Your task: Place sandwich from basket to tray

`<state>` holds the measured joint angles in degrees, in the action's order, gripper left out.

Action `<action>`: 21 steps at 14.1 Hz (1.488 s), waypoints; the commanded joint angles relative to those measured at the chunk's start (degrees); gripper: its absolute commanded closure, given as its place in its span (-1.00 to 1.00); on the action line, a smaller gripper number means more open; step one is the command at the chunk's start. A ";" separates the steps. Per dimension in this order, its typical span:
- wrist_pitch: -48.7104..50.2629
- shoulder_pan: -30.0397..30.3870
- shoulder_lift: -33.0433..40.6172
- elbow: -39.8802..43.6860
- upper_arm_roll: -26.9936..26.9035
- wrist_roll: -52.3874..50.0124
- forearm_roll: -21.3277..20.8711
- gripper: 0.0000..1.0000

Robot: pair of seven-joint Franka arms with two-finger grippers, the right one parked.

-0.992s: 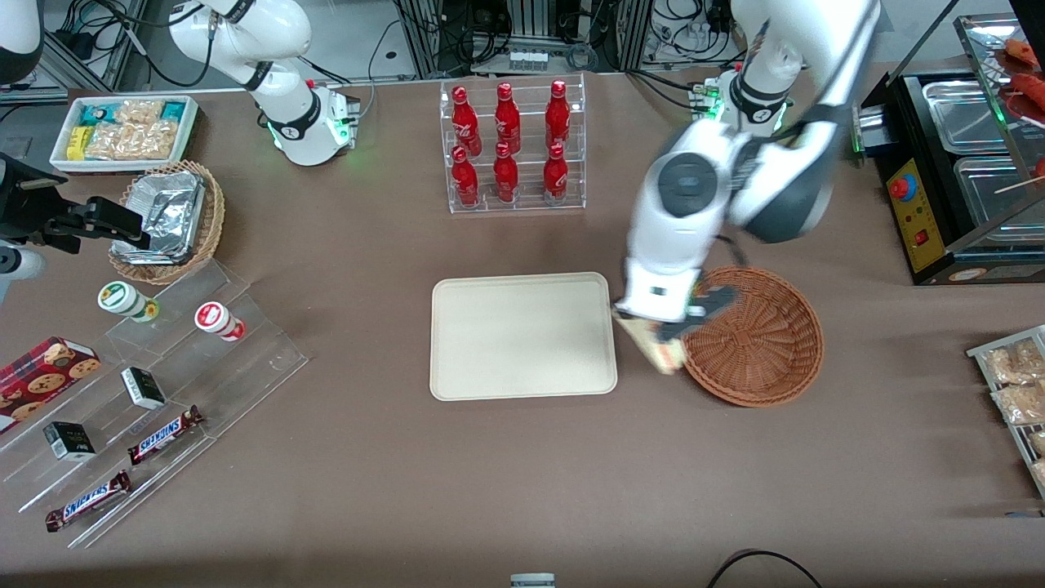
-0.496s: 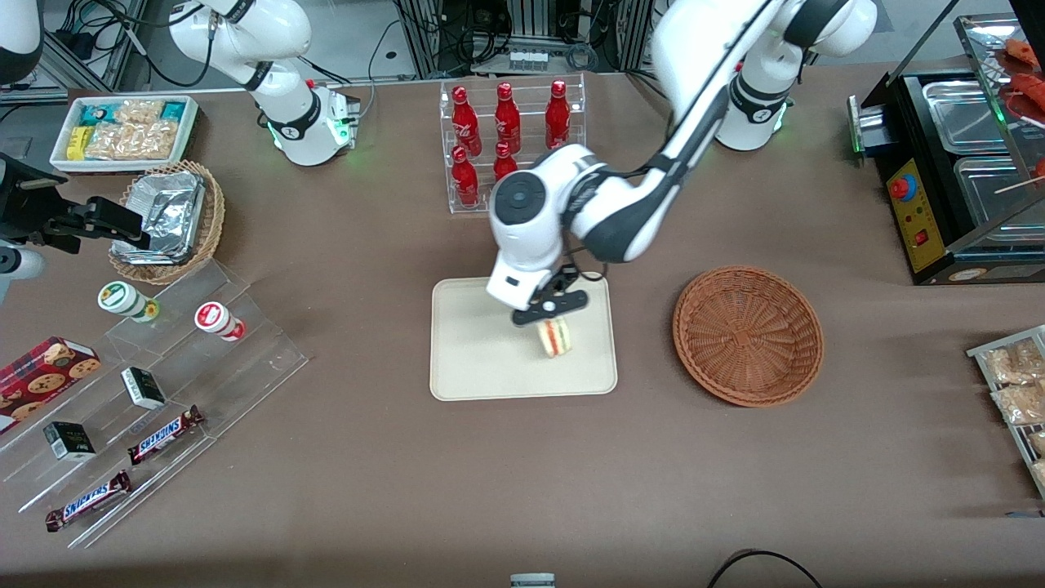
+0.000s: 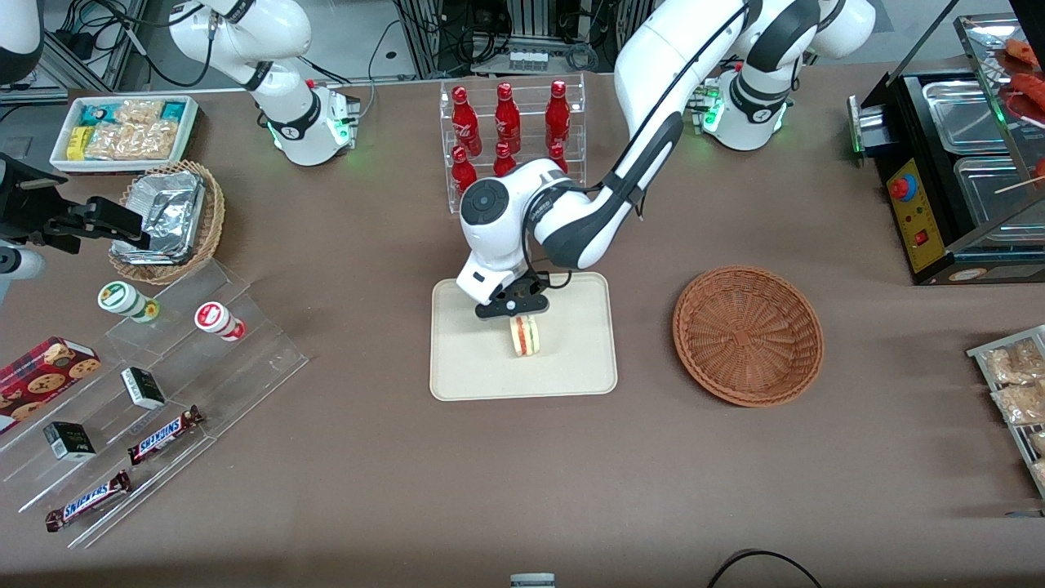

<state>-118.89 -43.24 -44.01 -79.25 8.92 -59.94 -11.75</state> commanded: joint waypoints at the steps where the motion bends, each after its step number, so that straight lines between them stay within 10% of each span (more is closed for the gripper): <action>1: 0.15 -0.62 -1.07 1.38 -0.48 2.54 -0.82 1.00; 4: 0.15 -1.49 -1.95 1.29 -0.48 3.42 -0.90 1.00; 5: 0.06 -1.67 -2.30 1.29 -0.57 3.68 -0.90 0.69; 6: 0.06 -1.67 -2.74 1.38 -0.57 3.69 -0.90 0.09; 7: 0.06 -1.67 -2.92 1.38 -0.57 3.69 -0.90 -0.99; 21: 11.47 10.35 17.63 1.03 -1.01 -3.43 -0.11 -1.00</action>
<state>-110.28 -36.34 -31.02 -76.07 7.36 -62.39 -12.00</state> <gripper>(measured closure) 0.000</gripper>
